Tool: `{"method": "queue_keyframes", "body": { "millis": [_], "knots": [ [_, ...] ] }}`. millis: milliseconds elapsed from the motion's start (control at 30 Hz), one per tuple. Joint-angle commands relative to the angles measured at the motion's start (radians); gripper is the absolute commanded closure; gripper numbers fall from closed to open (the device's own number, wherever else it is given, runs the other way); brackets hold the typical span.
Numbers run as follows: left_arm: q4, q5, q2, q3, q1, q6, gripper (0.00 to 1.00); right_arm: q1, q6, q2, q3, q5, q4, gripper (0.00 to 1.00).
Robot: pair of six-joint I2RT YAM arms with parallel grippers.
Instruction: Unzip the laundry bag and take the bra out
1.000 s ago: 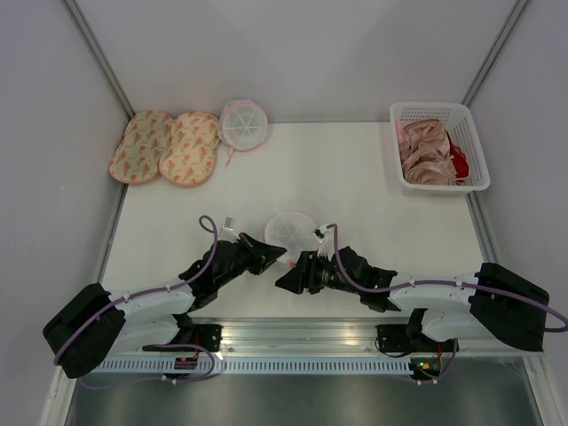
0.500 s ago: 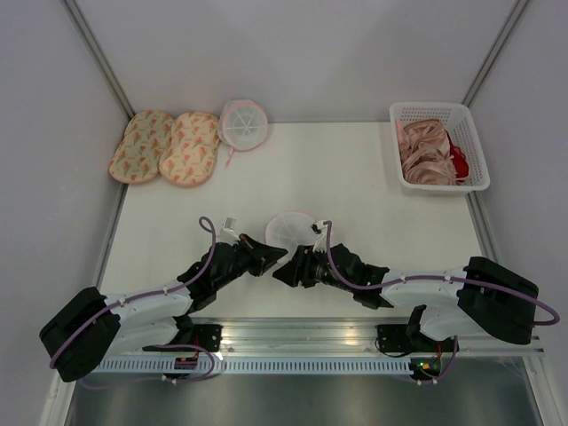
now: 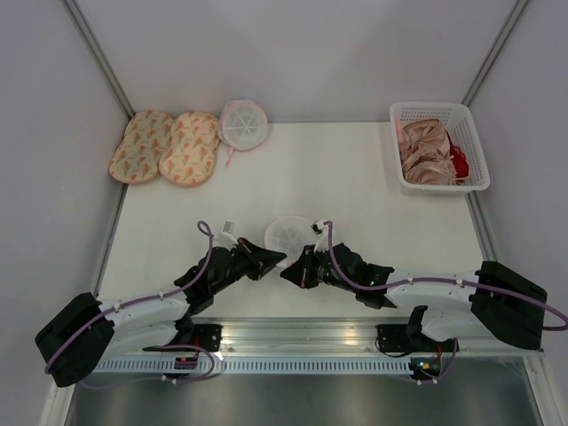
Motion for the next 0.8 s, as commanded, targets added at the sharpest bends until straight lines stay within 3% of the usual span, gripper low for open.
{"method": "queue_keyframes", "body": {
  "millis": [0,133,300,767],
  "knots": [
    [-0.052,0.007,-0.062,-0.028,-0.004,0.011,0.98,0.001,-0.042,-0.059,0.064,0.005,-0.099,1.0],
    [-0.202,-0.042,-0.189,-0.035,-0.002,0.087,0.98,0.0,-0.1,-0.044,0.142,-0.066,-0.347,0.99],
    [-0.327,-0.032,-0.343,-0.039,0.022,0.193,0.98,0.0,-0.137,0.039,0.176,-0.152,-0.418,0.99],
    [-0.628,-0.022,-0.458,0.065,0.096,0.394,0.98,0.0,-0.256,0.111,0.27,-0.17,-0.715,1.0]
  ]
}}
